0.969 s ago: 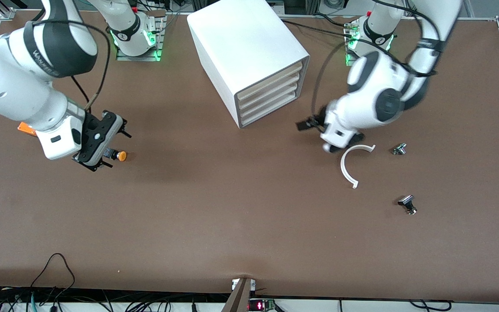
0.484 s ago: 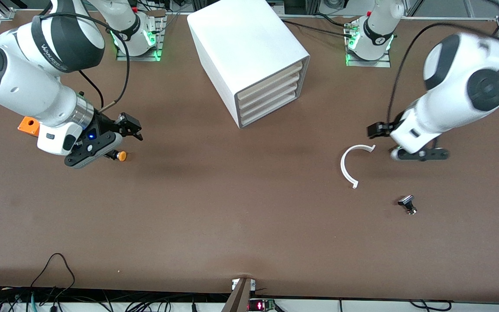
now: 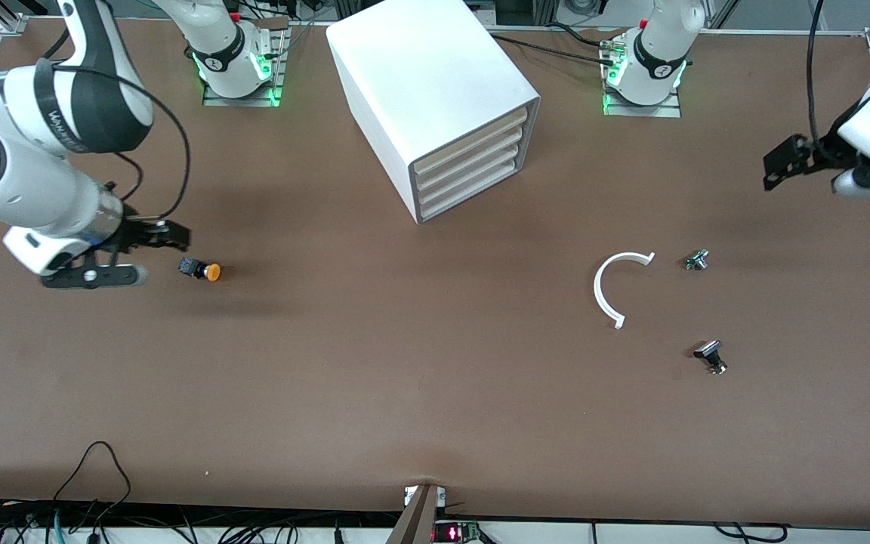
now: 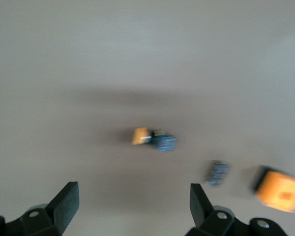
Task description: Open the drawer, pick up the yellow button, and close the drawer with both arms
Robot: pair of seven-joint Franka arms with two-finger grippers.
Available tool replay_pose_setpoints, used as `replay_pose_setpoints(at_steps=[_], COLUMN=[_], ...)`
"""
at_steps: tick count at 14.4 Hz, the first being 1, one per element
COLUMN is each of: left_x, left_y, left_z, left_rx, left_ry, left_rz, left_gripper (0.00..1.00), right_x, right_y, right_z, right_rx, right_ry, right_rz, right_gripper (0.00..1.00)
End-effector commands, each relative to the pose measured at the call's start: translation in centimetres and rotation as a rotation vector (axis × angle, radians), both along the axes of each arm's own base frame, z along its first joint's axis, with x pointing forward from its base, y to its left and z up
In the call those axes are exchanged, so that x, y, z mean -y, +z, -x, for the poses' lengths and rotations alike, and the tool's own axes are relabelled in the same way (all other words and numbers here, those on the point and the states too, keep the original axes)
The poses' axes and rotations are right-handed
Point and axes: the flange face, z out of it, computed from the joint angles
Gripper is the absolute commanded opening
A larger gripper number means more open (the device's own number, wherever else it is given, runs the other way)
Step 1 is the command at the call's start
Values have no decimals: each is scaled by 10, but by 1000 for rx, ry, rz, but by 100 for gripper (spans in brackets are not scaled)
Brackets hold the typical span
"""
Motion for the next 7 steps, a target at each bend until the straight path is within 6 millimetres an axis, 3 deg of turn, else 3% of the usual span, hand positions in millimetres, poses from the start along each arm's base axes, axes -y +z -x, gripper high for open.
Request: replay_pose_setpoints(at_steps=[1, 4, 7], left_x=[-4, 0, -3], left_y=[-9, -11, -13], left_z=[2, 0, -3], left_rx=[-15, -21, -18], left_ry=[-6, -11, -11], left_rz=[24, 23, 22], left_gripper=[100, 100, 100], right_x=[6, 31, 55], right_y=[56, 104, 108], right_z=[10, 6, 3], right_rx=[107, 196, 195], right_ry=[-3, -64, -152], right_rz=[82, 56, -167], right_gripper=[100, 100, 100])
